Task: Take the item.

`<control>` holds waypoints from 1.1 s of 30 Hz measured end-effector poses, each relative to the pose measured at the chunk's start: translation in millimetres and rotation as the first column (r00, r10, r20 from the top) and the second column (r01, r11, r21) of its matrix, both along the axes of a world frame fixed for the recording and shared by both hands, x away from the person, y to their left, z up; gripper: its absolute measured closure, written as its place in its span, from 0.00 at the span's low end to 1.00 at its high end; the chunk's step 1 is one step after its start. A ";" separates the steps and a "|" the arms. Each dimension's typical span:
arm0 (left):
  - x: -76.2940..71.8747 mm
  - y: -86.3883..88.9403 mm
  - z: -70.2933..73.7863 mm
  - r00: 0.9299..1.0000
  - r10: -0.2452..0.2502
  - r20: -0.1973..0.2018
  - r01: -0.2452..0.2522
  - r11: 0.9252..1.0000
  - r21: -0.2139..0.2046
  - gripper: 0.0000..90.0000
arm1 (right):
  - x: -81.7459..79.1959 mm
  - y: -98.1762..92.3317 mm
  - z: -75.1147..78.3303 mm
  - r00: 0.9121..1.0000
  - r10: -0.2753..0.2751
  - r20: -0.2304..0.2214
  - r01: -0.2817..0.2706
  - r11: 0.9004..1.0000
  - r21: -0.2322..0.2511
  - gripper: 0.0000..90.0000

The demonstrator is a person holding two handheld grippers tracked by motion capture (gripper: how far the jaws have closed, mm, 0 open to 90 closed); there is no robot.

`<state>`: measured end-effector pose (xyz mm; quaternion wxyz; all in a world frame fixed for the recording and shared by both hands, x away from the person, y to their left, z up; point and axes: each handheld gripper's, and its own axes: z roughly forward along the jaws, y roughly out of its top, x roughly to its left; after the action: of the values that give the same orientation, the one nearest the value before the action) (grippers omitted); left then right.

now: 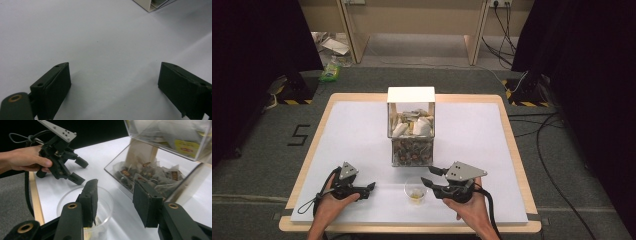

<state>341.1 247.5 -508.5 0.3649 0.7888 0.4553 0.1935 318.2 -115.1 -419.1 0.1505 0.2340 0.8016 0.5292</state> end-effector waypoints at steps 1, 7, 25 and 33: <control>0.0 -0.1 0.0 1.000 0.001 0.001 -0.001 1.000 0.000 0.12 | 0.3 -0.8 0.0 1.000 -0.007 -0.005 0.007 1.000 0.003 0.60; 0.0 -0.1 0.0 1.000 0.001 0.001 -0.001 1.000 0.000 0.12 | 4.3 -8.0 -0.1 0.999 -0.048 -0.007 0.048 0.999 0.006 0.54; 0.1 0.2 0.0 1.000 -0.002 -0.001 0.002 1.000 -0.001 0.12 | 11.0 -31.0 -1.2 0.985 -0.170 -0.033 0.170 0.985 0.020 0.21; 0.0 0.0 -0.1 1.000 0.000 -0.001 0.000 1.000 -0.003 0.12 | 10.2 -47.0 -6.9 0.979 -0.200 -0.028 0.201 0.980 0.012 0.20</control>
<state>341.1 247.5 -508.6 0.3660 0.7883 0.4556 0.1923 328.4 -162.0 -425.9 0.1907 0.3218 0.7719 0.5140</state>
